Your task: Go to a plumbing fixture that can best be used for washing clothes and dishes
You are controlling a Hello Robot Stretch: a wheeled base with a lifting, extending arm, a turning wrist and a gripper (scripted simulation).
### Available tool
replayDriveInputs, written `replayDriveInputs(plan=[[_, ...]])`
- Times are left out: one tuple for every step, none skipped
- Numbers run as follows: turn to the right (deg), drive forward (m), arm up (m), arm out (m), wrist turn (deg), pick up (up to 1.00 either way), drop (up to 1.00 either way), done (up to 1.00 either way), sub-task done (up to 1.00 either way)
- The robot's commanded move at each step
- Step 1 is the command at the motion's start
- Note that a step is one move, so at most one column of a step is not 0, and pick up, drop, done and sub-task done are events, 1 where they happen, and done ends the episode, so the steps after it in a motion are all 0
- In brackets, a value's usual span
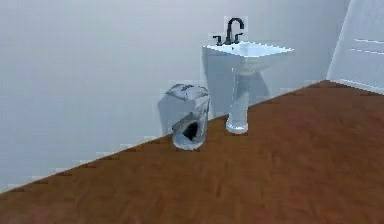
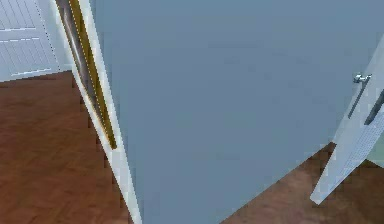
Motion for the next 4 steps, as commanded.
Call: replayDriveInputs(plan=[[9.0,0.0,0.0,0.0,0.0,0.0,0.0,0.0,0.0],[0.0,0.7,0.0,0.0,0.0,0.0,0.0,0.0,0.0],[33.0,0.0,0.0,0.0,0.0,0.0,0.0,0.0,0.0],[0.0,0.45,0.0,0.0,0.0,0.0,0.0,0.0,0.0]])
